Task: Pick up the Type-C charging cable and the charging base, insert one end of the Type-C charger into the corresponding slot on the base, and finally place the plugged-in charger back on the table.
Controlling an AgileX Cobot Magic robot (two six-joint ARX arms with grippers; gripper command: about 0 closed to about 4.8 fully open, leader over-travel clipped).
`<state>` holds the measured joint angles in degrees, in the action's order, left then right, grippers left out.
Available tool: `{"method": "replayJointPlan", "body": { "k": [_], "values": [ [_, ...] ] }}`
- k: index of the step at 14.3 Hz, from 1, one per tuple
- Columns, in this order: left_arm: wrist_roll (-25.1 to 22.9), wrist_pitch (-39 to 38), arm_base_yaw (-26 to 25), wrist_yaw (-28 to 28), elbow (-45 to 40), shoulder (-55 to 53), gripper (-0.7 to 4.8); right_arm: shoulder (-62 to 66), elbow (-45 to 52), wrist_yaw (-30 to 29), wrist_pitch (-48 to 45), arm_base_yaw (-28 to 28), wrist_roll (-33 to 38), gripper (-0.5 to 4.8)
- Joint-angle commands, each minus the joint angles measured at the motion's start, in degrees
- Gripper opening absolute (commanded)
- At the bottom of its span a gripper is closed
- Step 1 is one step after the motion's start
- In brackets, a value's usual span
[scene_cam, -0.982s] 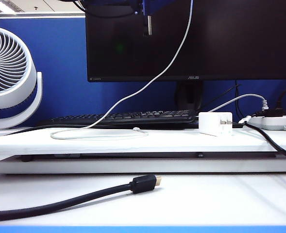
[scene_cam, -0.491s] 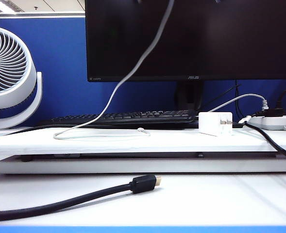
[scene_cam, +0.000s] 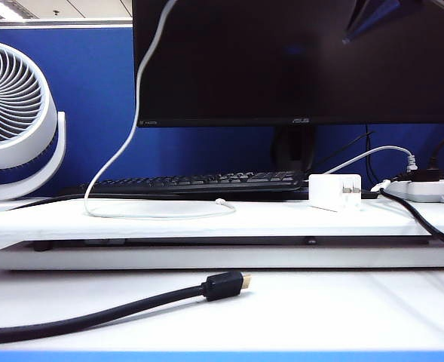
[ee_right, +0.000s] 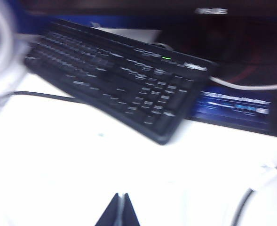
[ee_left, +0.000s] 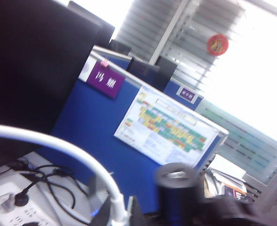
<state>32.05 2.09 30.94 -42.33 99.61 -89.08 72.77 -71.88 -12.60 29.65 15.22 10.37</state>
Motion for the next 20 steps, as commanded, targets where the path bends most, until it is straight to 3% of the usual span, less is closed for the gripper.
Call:
{"method": "replayJointPlan", "body": {
  "k": [1, 3, 4, 7, 10, 11, 12, 13, 14, 20],
  "values": [
    [-0.24, -2.93, 0.04, 1.25, 0.22, 2.49, -0.06, 1.42, -0.26, 1.42, -0.55, 0.68, -0.42, -0.01],
    [-1.99, -5.49, -0.26, 1.18, 0.22, 4.72, -0.06, 3.54, -0.5, 1.33, -1.33, 2.86, -0.39, -0.01],
    [-3.58, -8.9, -2.73, 1.97, 0.22, 7.74, -0.06, 6.99, -4.48, 4.24, 2.54, 8.37, -1.44, -0.01],
    [-4.04, -10.21, -6.73, 7.39, 0.22, 10.73, -0.06, 8.7, -7.48, 11.47, 5.03, 9.57, -1.36, -0.01],
    [-4.15, -10.4, -9.66, 7.61, 0.22, 12.37, -0.06, 12.0, -7.76, 13.7, 13.11, 9.81, -1.38, -0.01],
    [-4.35, -10.64, -9.7, 7.61, 0.22, 12.37, -0.06, 14.43, -7.76, 14.62, 16.81, 9.86, -1.4, 0.27],
    [-4.48, -10.93, -9.7, 7.61, 0.22, 12.37, -0.06, 15.8, -7.76, 14.6, 17.64, 9.86, -1.4, 1.76],
    [-4.66, -11.43, -9.68, 7.58, 0.22, 12.37, -0.06, 17.0, -7.76, 14.6, 18.01, 9.86, -1.44, 4.17],
    [-4.72, -11.91, -9.68, 7.58, 0.22, 12.33, -0.06, 18.53, -7.76, 14.38, 18.08, 9.86, -1.44, 4.79],
    [-7.63, -15.45, -9.68, 7.61, 0.22, 12.33, -0.06, 26.4, -7.8, 14.03, 15.69, 9.86, -2.97, 4.79]
  ]
}}
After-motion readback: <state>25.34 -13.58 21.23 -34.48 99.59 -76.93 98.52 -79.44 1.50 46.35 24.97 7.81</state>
